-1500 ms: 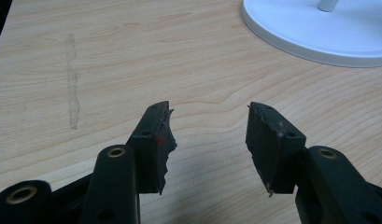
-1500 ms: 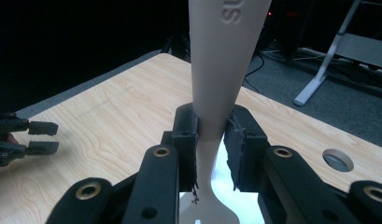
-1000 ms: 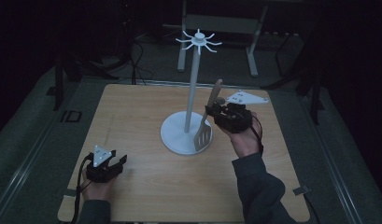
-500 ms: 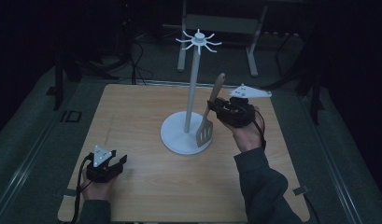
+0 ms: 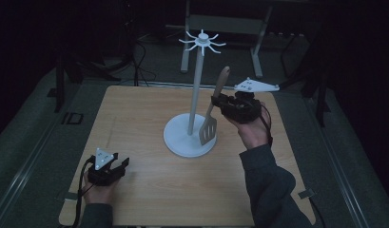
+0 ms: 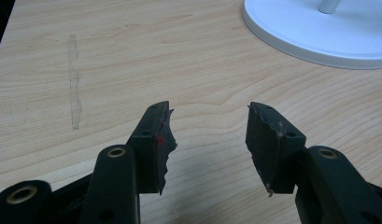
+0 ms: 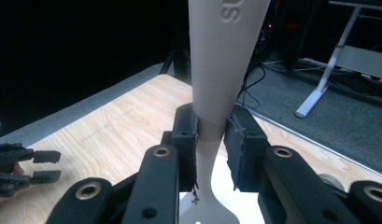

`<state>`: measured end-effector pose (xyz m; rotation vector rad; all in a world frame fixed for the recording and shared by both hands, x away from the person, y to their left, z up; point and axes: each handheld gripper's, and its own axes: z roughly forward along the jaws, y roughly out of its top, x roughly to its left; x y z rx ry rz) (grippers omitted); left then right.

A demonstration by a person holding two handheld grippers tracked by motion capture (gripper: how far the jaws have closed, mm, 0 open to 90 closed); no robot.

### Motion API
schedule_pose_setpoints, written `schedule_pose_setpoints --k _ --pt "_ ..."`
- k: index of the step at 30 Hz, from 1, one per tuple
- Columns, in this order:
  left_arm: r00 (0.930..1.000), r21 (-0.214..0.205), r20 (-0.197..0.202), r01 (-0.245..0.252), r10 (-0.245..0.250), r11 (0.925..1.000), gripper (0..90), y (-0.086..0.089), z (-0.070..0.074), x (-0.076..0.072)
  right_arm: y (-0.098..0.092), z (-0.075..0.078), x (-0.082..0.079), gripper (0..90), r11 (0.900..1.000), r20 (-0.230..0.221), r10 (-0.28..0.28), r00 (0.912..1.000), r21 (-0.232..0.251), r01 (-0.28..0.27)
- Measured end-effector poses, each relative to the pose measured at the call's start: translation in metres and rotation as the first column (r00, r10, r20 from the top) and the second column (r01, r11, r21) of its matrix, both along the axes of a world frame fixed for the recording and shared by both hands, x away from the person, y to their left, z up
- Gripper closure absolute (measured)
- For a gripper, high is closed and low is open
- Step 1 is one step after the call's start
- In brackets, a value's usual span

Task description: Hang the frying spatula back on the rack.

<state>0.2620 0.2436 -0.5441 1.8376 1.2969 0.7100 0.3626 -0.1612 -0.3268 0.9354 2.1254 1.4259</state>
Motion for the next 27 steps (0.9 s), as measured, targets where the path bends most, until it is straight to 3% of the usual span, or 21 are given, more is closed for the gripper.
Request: schedule_pose_setpoints --k 27 --pt "1.0000 -0.004 0.005 -0.008 0.008 1.0000 50.4 0.002 0.000 0.000 0.010 0.024 0.015 74.7 0.9997 -0.003 0.014 0.9999 -0.022 -0.014"
